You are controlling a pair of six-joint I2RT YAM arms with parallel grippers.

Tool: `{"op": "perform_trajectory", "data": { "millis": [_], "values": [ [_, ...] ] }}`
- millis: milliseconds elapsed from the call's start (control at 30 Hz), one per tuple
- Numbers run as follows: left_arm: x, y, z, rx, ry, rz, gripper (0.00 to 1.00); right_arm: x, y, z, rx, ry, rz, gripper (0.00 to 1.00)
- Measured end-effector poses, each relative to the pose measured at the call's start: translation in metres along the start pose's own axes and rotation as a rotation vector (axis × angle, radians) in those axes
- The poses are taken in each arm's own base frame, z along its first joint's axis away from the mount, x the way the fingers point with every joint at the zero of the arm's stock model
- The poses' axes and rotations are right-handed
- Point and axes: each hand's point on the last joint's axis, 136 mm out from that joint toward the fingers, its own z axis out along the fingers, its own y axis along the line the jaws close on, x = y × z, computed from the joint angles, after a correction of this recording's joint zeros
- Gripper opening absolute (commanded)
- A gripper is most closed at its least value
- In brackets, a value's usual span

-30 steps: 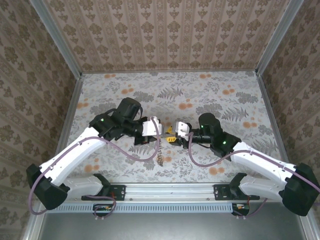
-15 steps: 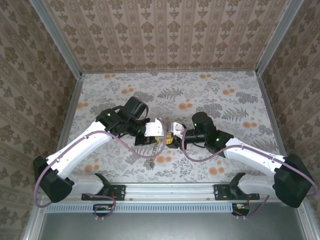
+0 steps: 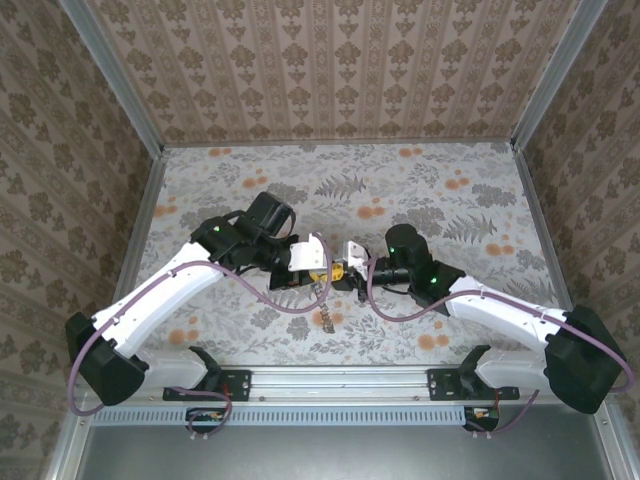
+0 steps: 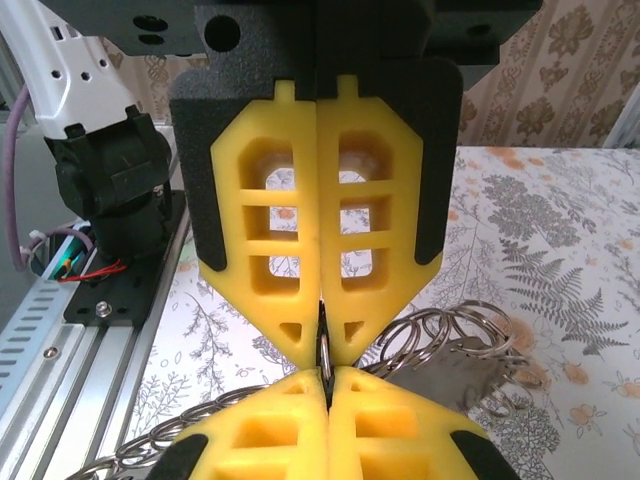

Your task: Put the keys on the keyring

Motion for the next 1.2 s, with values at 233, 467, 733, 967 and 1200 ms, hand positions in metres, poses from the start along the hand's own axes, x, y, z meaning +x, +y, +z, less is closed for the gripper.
{"op": "perform_trajectory", "data": {
  "millis": [233, 467, 733, 967, 1200],
  "values": [
    [-0.007, 0.004, -0.009, -0.055, -0.09, -0.021, 0.29, 0.015, -0.004, -0.004, 0.08, -0.076, 0.077, 0.0],
    [-0.007, 0.012, -0.012, -0.081, -0.123, -0.068, 0.35, -0.011, -0.009, -0.011, 0.118, -0.215, 0.071, 0.0],
    [-0.021, 0.015, -0.016, -0.07, -0.198, -0.078, 0.18, -0.032, -0.011, -0.016, 0.126, -0.316, 0.053, 0.0],
    [-0.022, 0.012, -0.019, -0.051, -0.218, -0.091, 0.0, -0.031, -0.013, -0.014, 0.126, -0.329, 0.051, 0.0],
    [-0.011, 0.005, -0.021, -0.04, -0.124, -0.067, 0.0, -0.025, -0.006, -0.011, 0.109, -0.173, -0.033, 0.27]
  ]
}}
